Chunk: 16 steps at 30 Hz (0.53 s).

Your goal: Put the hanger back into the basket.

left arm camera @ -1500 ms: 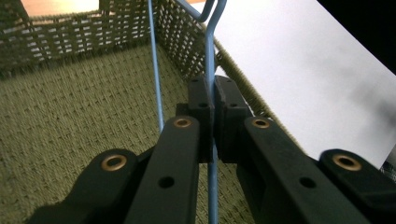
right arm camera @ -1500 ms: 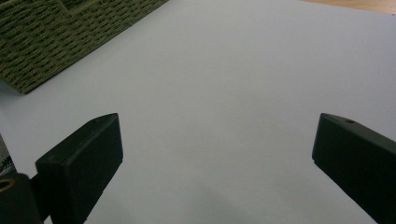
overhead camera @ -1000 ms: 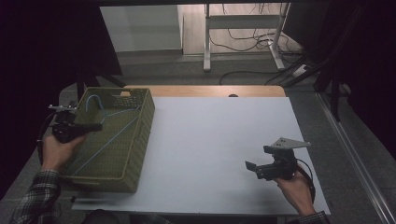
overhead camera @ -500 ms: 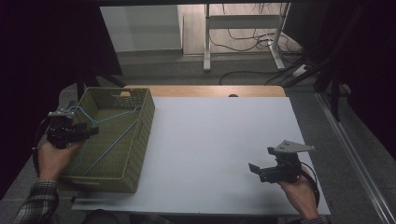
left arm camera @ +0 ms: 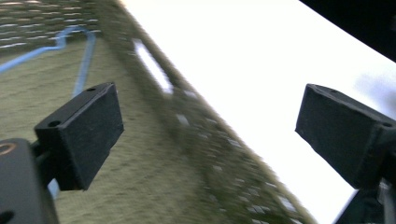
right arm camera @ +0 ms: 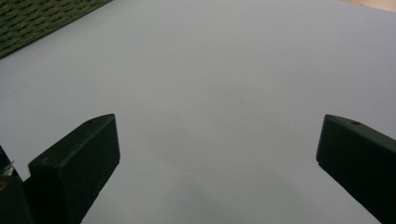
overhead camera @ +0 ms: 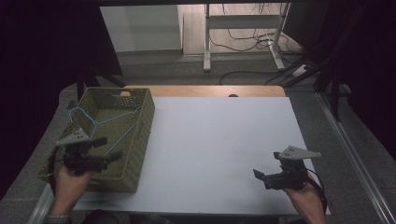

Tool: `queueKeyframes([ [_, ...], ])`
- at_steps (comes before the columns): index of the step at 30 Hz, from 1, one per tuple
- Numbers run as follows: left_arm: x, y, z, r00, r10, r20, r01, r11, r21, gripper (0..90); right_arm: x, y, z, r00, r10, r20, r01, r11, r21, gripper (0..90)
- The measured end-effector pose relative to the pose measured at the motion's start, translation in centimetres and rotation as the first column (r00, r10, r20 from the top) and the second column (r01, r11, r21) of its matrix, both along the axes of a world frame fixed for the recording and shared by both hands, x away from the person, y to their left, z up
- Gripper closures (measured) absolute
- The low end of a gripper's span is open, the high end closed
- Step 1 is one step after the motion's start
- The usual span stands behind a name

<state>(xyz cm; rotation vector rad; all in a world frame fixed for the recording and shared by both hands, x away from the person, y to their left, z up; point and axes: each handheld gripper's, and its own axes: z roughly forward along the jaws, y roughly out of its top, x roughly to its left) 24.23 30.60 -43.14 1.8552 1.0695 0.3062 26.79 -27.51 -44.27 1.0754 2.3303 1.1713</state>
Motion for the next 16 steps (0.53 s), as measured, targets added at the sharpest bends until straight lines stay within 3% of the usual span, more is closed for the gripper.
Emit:
queueKeyframes([
  [3,-1.5,-1.8,-0.8,0.9997,-0.019,0.012,0.018,0.9971,0.073,2.7,-0.5,-0.1,0.0,1.0000,-0.006,0.001,0.006,1.000,0.003,0.0],
  [6,-2.2,-2.4,-1.4,0.9994,-0.027,0.020,0.025,0.9949,0.098,1.9,-0.8,-0.1,-0.1,1.0000,-0.005,0.007,0.005,1.000,0.001,0.0],
  [9,-2.7,-3.3,-2.4,0.9989,-0.034,0.031,0.029,0.9869,0.159,0.1,-0.9,0.2,-0.8,0.9999,0.012,-0.009,-0.012,1.000,-0.019,0.0],
  [16,-2.4,-3.0,-2.8,0.9991,-0.031,0.029,0.027,0.9903,0.136,0.0,-0.8,0.9,-1.6,0.9992,0.038,-0.013,-0.039,0.995,-0.094,0.0],
])
